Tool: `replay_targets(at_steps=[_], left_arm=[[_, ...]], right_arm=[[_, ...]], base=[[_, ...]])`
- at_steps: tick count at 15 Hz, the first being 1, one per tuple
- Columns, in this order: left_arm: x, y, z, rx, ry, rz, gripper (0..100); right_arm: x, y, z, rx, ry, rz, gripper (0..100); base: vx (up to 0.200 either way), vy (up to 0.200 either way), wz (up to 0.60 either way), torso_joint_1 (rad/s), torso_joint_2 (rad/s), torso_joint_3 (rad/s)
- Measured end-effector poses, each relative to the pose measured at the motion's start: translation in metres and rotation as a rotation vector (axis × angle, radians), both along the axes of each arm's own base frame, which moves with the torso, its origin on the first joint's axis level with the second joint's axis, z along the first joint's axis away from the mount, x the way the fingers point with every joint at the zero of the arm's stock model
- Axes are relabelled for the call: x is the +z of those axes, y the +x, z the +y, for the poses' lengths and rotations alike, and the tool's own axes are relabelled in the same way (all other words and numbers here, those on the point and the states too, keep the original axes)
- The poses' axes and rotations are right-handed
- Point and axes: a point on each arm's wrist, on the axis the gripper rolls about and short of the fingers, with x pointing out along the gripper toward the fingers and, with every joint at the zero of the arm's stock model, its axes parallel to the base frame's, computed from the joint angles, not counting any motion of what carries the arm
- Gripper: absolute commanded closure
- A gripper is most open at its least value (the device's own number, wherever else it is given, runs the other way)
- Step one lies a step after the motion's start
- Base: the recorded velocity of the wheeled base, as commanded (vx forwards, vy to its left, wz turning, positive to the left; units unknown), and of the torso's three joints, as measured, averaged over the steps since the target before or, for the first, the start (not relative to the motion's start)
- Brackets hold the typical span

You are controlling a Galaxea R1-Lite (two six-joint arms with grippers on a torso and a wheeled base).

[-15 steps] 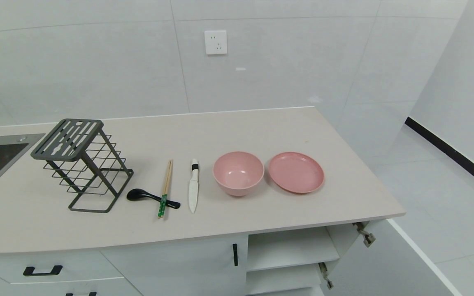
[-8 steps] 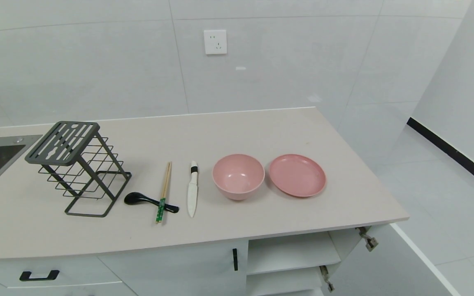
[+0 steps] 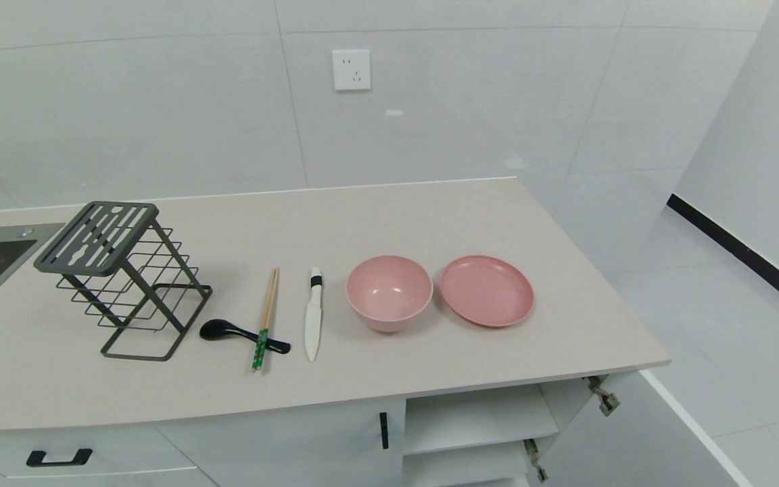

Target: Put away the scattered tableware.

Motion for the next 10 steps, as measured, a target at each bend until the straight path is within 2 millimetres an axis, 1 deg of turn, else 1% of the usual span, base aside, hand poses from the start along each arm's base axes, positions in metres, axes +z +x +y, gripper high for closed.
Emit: replay_targets(at_steps=[10], left_arm=[[0.0,0.0,-0.0001,-0.001,-0.001,0.0,0]], right_arm=[[0.0,0.0,0.0,0.001,0.0,0.0,0]], base=[[0.0,0.0,0.0,0.0,0.0,0.0]])
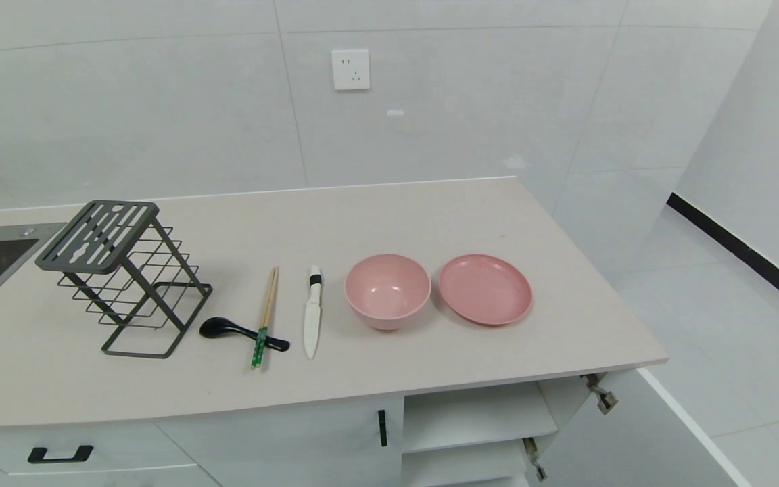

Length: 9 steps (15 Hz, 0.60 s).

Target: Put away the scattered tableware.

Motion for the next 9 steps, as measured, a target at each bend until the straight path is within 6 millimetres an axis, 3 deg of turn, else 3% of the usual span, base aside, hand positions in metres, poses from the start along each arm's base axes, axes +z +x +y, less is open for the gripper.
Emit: replay_targets(at_steps=[9], left_arm=[[0.0003,0.0,-0.0001,-0.005,0.0,-0.003,0]], right_arm=[[0.0,0.0,0.0,0.0,0.0,0.0,0]], base=[[0.0,0.0,0.0,0.0,0.0,0.0]])
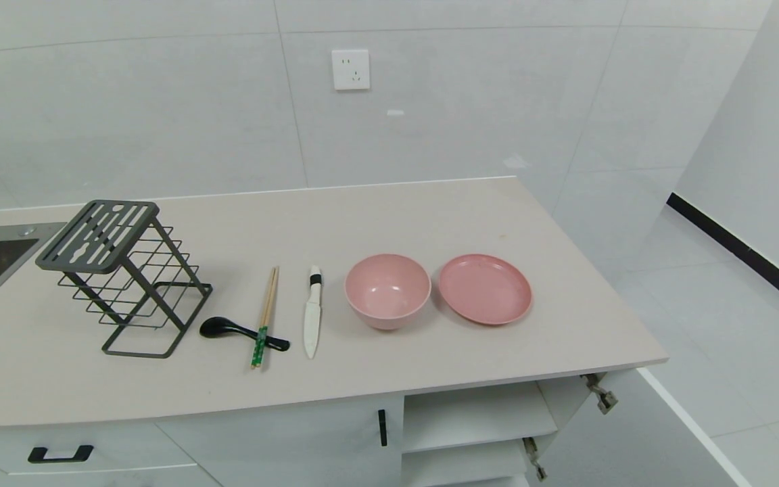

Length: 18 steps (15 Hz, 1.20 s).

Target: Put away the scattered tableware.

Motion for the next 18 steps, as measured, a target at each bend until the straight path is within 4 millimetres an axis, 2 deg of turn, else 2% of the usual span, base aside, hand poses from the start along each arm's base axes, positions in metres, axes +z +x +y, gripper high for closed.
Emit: replay_targets(at_steps=[8,10,11,14,18], left_arm=[[0.0,0.0,0.0,-0.001,-0.017,-0.002,0],[0.0,0.0,0.0,-0.002,-0.018,-0.002,0],[0.0,0.0,0.0,-0.003,-0.017,-0.002,0],[0.0,0.0,0.0,-0.005,-0.014,-0.002,0],[0.0,0.0,0.0,-0.008,-0.01,0.002,0]], right_arm=[[0.001,0.001,0.0,0.006,-0.001,0.009,0],[0.018,-0.001,0.0,0.015,-0.006,-0.165,0],[0.021,-0.001,0.001,0.046,-0.009,-0.195,0],[0.032,-0.003,0.002,0.147,-0.003,-0.186,0],[0.07,0.015,0.003,0.308,0.007,-0.085,0]], base=[[0.0,0.0,0.0,0.0,0.0,0.0],[0.0,0.0,0.0,0.0,0.0,0.0],[0.0,0.0,0.0,0.0,0.0,0.0],[0.0,0.0,0.0,0.0,0.0,0.0],[0.0,0.0,0.0,0.0,0.0,0.0]])
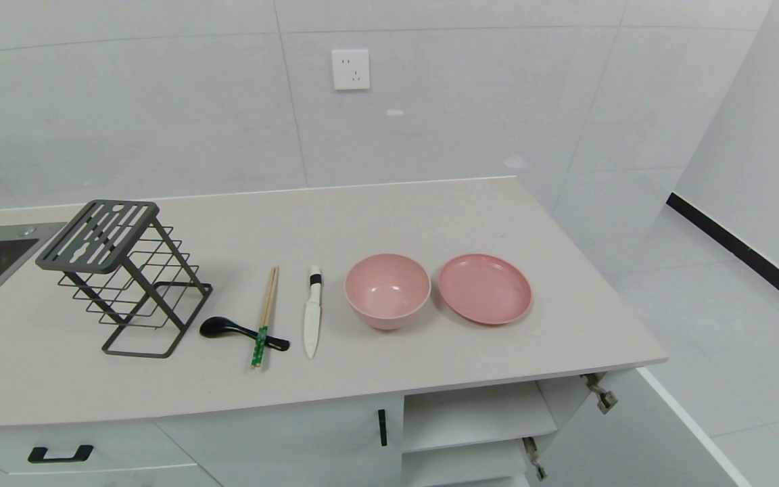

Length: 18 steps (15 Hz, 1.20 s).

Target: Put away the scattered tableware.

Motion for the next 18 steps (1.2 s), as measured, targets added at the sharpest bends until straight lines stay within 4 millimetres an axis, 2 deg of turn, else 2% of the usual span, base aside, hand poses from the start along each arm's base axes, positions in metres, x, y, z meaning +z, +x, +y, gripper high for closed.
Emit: replay_targets(at_steps=[4,9,14,18], left_arm=[[0.0,0.0,0.0,0.002,0.0,0.0,0],[0.0,0.0,0.0,0.003,0.001,0.0,0],[0.0,0.0,0.0,0.003,0.001,0.0,0],[0.0,0.0,0.0,0.003,0.001,0.0,0]], right_arm=[[0.022,0.033,0.008,0.148,-0.033,0.158,0],[0.055,0.071,0.02,0.243,-0.044,0.196,0],[0.057,0.104,0.027,0.237,-0.054,0.283,0],[0.053,0.146,0.027,0.198,-0.078,0.259,0]], base=[[0.0,0.0,0.0,0.0,0.0,0.0],[0.0,0.0,0.0,0.0,0.0,0.0],[0.0,0.0,0.0,0.0,0.0,0.0],[0.0,0.0,0.0,0.0,0.0,0.0]])
